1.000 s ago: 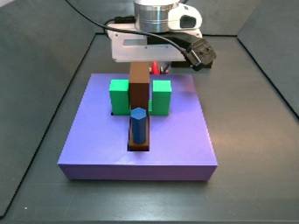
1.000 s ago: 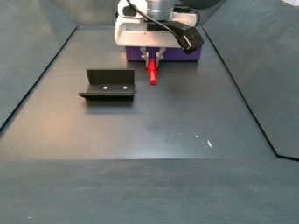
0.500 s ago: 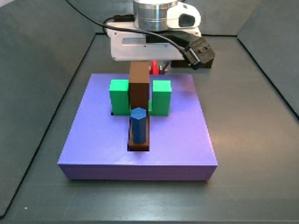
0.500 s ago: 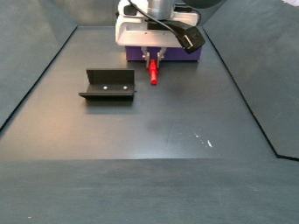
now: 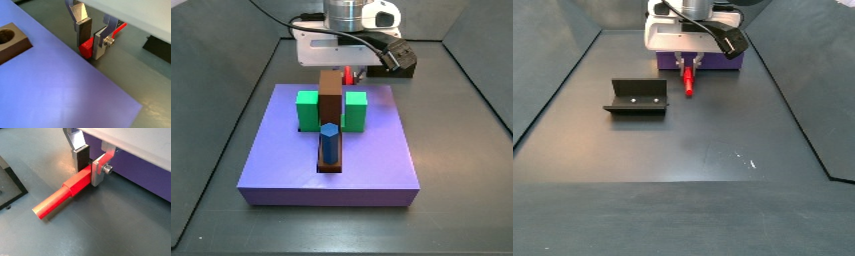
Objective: Pick up the red object. Move up. Place the red object on the fixture. Regrasp the red object. Move to above the board. Insert the red object.
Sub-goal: Pick up the red object, then move up.
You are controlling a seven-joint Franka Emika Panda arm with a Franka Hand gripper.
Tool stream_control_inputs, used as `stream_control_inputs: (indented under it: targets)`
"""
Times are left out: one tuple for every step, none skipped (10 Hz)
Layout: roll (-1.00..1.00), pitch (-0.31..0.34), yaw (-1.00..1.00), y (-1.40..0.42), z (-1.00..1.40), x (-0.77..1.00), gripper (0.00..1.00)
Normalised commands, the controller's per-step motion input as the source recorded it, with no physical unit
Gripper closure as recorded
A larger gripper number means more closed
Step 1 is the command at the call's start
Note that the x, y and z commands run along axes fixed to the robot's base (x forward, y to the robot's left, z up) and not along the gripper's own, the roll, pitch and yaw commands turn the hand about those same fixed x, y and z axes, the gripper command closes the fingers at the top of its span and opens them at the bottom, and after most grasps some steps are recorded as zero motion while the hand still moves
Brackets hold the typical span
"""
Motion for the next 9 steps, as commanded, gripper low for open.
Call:
stream_control_inputs:
  targets:
    - [0.00, 0.000, 0.00, 0.00, 0.00, 0.00, 1.00]
    - [0.00, 0.000, 0.00, 0.00, 0.00, 0.00, 1.00]
    - [0.00, 0.000, 0.00, 0.00, 0.00, 0.00, 1.00]
    - [0.00, 0.000, 0.00, 0.00, 0.00, 0.00, 1.00]
    - [0.00, 0.000, 0.00, 0.00, 0.00, 0.00, 1.00]
    - [0.00, 0.000, 0.00, 0.00, 0.83, 0.00, 1.00]
    - [0.01, 0.029, -0.01, 0.04, 0.78, -0.05, 1.00]
    - [-0.01, 0.033, -0.01, 0.04, 0.57, -0.08, 1.00]
    - [-0.05, 0.001, -0.01, 0.01, 0.27, -0.05, 1.00]
